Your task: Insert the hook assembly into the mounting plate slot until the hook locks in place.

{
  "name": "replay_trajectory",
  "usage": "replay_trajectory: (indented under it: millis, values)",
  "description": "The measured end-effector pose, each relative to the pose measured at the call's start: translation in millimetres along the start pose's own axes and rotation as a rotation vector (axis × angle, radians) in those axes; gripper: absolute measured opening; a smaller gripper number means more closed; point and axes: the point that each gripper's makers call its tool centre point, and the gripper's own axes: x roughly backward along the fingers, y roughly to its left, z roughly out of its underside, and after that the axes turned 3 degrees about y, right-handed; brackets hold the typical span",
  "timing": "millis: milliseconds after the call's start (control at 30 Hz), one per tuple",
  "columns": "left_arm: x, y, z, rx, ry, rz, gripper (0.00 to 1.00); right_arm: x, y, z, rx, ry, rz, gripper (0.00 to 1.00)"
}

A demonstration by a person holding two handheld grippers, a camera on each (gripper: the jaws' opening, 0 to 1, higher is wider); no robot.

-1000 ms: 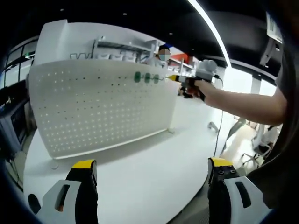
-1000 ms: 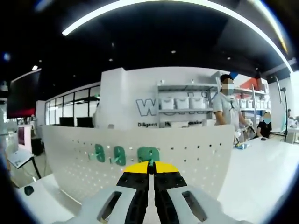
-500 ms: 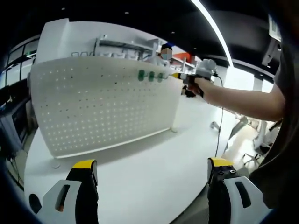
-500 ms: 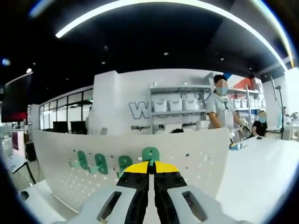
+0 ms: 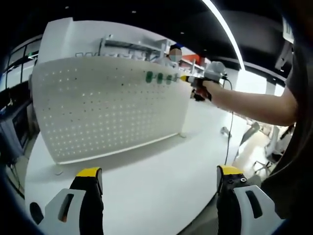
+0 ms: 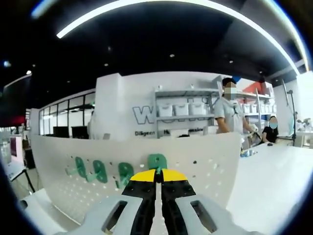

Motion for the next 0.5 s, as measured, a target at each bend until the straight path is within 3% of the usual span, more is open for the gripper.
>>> replay_trajectory:
  millis: [233,500]
  values:
    - [0,8.5,-1.6,-0.006,0.002,-0.016,0.99,-3,-3,9.8,0.011,0.026,0.000,0.00]
    - [-2,5.6,-0.6,-0.009,0.008,-0.010,0.99,-3,0,12.7,-0.001,0.046,-0.002,0.00]
